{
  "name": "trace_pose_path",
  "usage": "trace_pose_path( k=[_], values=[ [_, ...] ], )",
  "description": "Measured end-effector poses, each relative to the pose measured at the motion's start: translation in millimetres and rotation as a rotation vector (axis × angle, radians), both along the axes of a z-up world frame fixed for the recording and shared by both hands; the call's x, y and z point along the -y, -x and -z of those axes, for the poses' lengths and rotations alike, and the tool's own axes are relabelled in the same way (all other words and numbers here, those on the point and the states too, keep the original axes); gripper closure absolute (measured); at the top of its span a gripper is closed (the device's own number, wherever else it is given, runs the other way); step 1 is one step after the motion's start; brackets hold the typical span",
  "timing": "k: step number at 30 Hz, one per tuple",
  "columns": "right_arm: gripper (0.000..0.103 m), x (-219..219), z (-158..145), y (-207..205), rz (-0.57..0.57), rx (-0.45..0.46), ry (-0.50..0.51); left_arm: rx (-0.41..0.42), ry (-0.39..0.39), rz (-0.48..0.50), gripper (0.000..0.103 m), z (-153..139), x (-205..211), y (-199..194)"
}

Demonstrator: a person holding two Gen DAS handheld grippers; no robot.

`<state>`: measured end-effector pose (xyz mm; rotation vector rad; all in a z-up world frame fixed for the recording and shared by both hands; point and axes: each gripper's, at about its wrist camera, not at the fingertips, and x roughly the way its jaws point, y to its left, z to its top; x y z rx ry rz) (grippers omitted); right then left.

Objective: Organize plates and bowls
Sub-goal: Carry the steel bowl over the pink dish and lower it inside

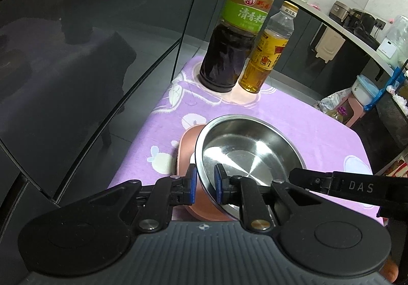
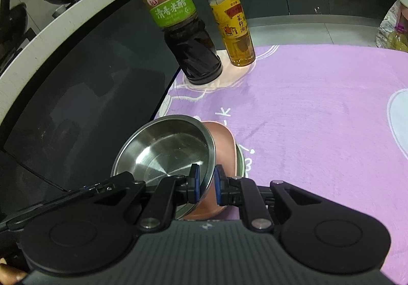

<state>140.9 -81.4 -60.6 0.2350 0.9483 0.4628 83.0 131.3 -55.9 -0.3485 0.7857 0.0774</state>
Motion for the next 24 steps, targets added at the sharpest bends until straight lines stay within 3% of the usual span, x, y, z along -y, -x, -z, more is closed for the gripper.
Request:
trace_pose_path(
  k=[24],
  values=[
    [0.093, -13, 17, -15, 0.003, -0.046, 0.045, -0.065, 0.003, 0.001, 0.09, 19, -4, -20]
  ],
)
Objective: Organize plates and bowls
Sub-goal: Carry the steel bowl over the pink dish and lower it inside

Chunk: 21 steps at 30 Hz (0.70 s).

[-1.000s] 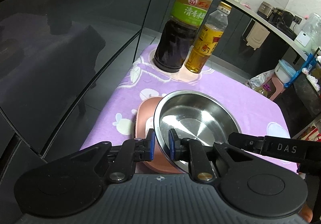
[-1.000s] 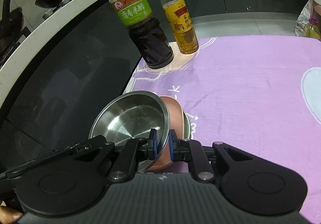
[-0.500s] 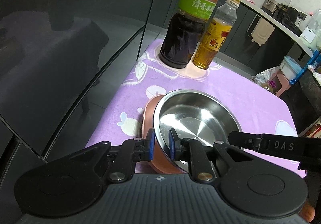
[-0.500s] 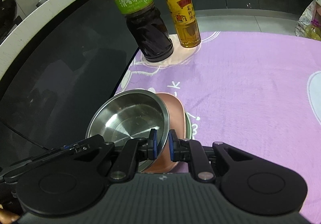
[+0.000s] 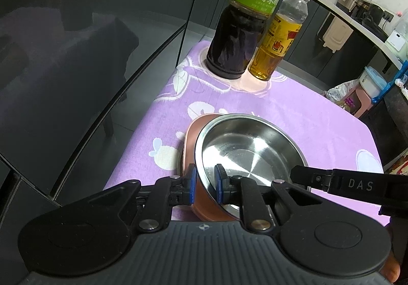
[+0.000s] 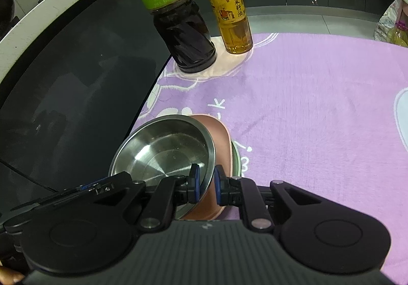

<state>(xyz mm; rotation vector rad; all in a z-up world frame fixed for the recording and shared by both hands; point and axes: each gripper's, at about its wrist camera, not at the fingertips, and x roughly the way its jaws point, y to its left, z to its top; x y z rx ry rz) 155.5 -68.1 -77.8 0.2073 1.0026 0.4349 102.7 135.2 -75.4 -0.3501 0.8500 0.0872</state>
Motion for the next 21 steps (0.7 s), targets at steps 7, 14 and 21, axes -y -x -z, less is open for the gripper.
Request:
trace_pose_path(
  k=[7, 14, 21],
  values=[
    [0.093, -0.8, 4.7, -4.6, 0.008, -0.004, 0.016, -0.012, -0.003, 0.004, 0.089, 0.2, -0.7, -2.8],
    [0.093, -0.7, 5.4, -5.4, 0.01, 0.003, 0.016, 0.007, -0.007, 0.002, 0.089, -4.7, -1.7, -0.2],
    [0.093, 1.2, 3.4, -2.4, 0.02, 0.009, 0.018, 0.002, -0.004, -0.011, 0.089, -4.7, -4.1, 0.1]
  ],
)
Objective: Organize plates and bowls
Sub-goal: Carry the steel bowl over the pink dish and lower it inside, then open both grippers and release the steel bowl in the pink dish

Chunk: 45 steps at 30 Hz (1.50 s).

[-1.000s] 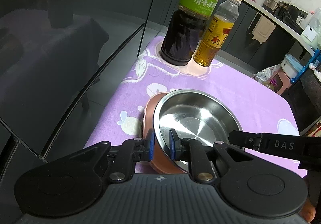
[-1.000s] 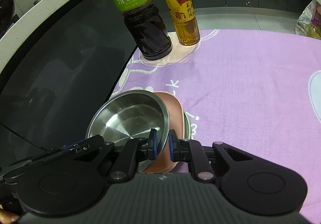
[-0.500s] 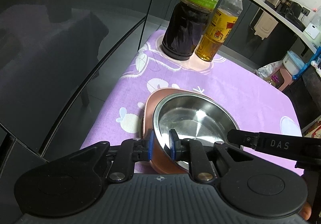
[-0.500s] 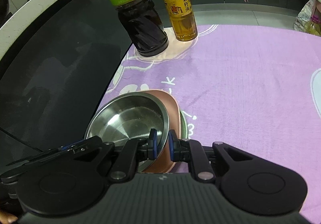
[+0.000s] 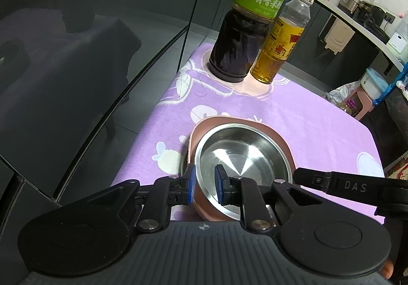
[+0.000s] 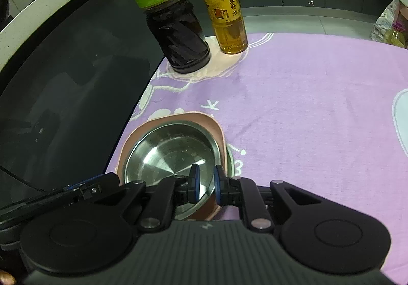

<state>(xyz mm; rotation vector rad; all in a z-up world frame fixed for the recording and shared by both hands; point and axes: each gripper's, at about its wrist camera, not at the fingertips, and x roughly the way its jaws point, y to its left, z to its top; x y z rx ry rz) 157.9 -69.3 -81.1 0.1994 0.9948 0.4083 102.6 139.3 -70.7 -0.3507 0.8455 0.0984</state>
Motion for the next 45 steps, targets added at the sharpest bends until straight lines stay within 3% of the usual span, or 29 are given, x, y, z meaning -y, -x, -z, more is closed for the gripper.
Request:
trace_pose_path(
  k=[6, 9, 11, 17, 21, 45],
  values=[
    [0.092, 7, -1, -3, 0.021, -0.022, -0.018, -0.008, 0.002, -0.013, 0.08, 0, -2, 0],
    [0.072, 12, 1, -4, 0.059, -0.031, -0.032, -0.013, 0.013, -0.03, 0.073, 1, -5, 1],
    [0.072, 17, 3, -4, 0.091, -0.034, -0.054, -0.021, 0.014, -0.041, 0.068, 3, -6, 1],
    [0.07, 22, 6, -7, 0.113, -0.062, -0.057, -0.041, 0.022, -0.05, 0.067, 8, -9, -1],
    [0.063, 21, 10, -8, 0.1, -0.092, -0.065, -0.039, 0.039, -0.047, 0.066, 10, -10, -1],
    [0.061, 10, 23, -16, 0.08, -0.16, -0.062, -0.089, 0.08, -0.02, 0.058, 30, -6, -13]
  ],
)
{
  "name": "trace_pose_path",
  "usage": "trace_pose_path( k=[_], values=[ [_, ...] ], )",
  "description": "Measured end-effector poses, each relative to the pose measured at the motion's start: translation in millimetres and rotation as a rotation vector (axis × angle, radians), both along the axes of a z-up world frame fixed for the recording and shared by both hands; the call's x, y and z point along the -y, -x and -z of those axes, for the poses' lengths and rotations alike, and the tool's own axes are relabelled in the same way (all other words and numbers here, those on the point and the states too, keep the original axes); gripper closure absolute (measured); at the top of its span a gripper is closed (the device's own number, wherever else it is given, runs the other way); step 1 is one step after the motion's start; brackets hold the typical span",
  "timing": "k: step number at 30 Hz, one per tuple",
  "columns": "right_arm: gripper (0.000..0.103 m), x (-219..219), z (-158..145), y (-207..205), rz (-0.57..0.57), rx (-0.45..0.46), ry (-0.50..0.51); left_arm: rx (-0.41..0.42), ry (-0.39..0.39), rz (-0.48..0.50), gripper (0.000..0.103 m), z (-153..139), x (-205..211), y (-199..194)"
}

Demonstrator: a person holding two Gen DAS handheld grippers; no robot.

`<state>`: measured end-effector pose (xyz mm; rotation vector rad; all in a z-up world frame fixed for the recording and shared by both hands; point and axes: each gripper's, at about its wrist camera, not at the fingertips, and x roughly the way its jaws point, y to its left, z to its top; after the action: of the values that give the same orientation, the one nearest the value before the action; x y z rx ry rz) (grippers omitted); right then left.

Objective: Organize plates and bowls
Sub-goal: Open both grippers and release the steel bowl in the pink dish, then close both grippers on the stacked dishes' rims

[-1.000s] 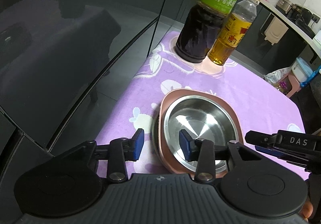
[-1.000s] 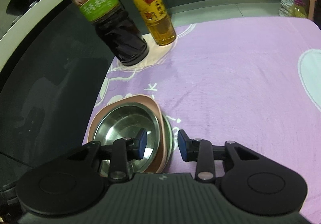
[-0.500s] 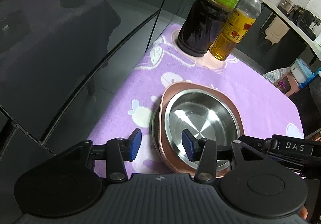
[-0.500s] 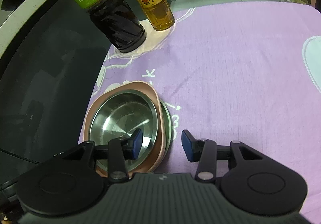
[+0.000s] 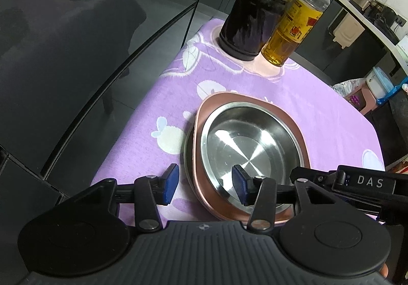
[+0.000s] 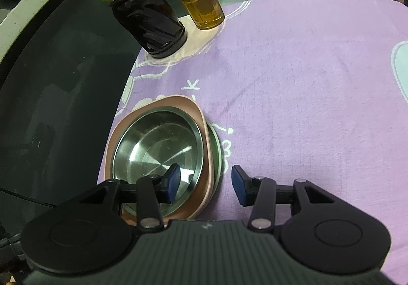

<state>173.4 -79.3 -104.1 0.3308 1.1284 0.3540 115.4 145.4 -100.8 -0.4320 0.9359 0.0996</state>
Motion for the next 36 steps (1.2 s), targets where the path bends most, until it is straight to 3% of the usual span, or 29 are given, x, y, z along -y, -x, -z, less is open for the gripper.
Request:
trace_pose_path(
  k=[24, 27, 28, 29, 30, 33, 36],
  values=[
    [0.061, -7, 12, -11, 0.003, -0.031, 0.002, -0.016, 0.009, 0.026, 0.055, 11, 1, -12],
    [0.061, -9, 12, -12, -0.012, -0.021, 0.002, 0.004, 0.012, 0.036, 0.057, 12, 1, -11],
    [0.061, -10, 12, -12, -0.016, -0.016, -0.001, 0.007, 0.005, 0.031, 0.061, 12, 2, -10],
    [0.061, -11, 13, -12, -0.021, -0.015, -0.006, 0.005, -0.011, 0.02, 0.071, 12, 2, -10],
    [0.065, -12, 13, -13, -0.032, -0.013, -0.007, 0.003, -0.04, 0.006, 0.074, 11, 3, -9],
    [0.078, -17, 11, -11, -0.044, 0.019, 0.052, 0.013, -0.033, 0.0, 0.075, 11, 0, -7],
    [0.078, -13, 11, -10, -0.037, 0.01, 0.035, 0.018, -0.04, -0.003, 0.075, 8, 0, -5]
  ],
)
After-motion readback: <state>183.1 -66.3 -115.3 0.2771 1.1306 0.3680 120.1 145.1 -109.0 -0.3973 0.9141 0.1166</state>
